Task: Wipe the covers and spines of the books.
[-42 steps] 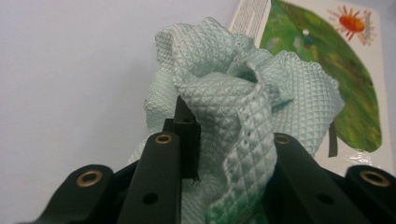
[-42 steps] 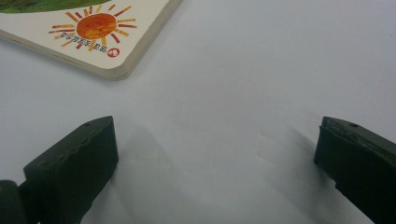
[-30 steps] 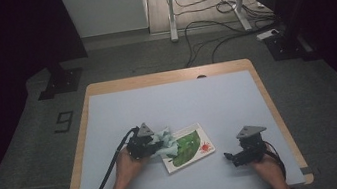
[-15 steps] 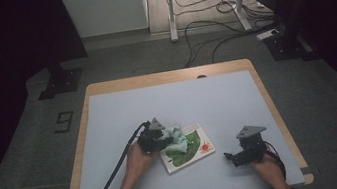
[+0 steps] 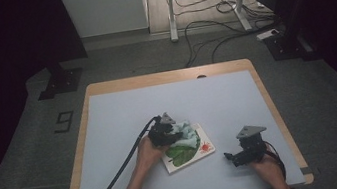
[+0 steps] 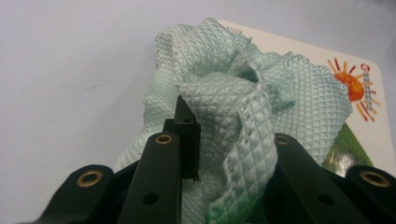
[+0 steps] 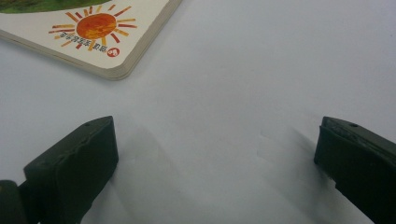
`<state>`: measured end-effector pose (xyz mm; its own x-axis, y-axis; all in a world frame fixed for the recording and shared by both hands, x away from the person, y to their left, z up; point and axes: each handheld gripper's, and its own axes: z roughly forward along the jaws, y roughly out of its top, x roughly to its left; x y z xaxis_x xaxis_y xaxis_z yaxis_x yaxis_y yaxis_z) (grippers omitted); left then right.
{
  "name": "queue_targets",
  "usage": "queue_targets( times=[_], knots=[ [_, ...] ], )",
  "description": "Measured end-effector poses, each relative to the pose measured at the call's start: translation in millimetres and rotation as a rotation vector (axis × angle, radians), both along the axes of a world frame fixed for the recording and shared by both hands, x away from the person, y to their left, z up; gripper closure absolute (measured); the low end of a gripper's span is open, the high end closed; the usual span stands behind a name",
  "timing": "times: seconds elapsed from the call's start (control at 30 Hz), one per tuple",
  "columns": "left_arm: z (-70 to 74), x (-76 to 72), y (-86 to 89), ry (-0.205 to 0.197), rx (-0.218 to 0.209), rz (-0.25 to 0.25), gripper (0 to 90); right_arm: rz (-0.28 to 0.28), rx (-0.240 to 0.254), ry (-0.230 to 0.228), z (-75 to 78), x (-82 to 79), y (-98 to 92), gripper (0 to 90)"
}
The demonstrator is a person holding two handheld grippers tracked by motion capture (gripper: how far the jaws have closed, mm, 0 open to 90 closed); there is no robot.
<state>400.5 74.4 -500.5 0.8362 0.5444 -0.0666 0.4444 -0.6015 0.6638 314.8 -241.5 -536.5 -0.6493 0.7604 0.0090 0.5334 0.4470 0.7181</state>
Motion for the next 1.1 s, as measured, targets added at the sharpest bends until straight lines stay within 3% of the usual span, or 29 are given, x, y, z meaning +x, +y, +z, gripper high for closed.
queue_targets(
  times=[0.67,1.1],
  knots=[
    [0.7,19.0,-47.5,0.001,0.033,-0.056,75.2,0.000,0.000,-0.001,0.0,0.0,-0.1,0.0],
    [-0.8,12.8,-63.7,0.017,0.015,-0.098,75.0,0.001,0.000,-0.001,0.0,0.0,-0.1,0.0]
  ],
)
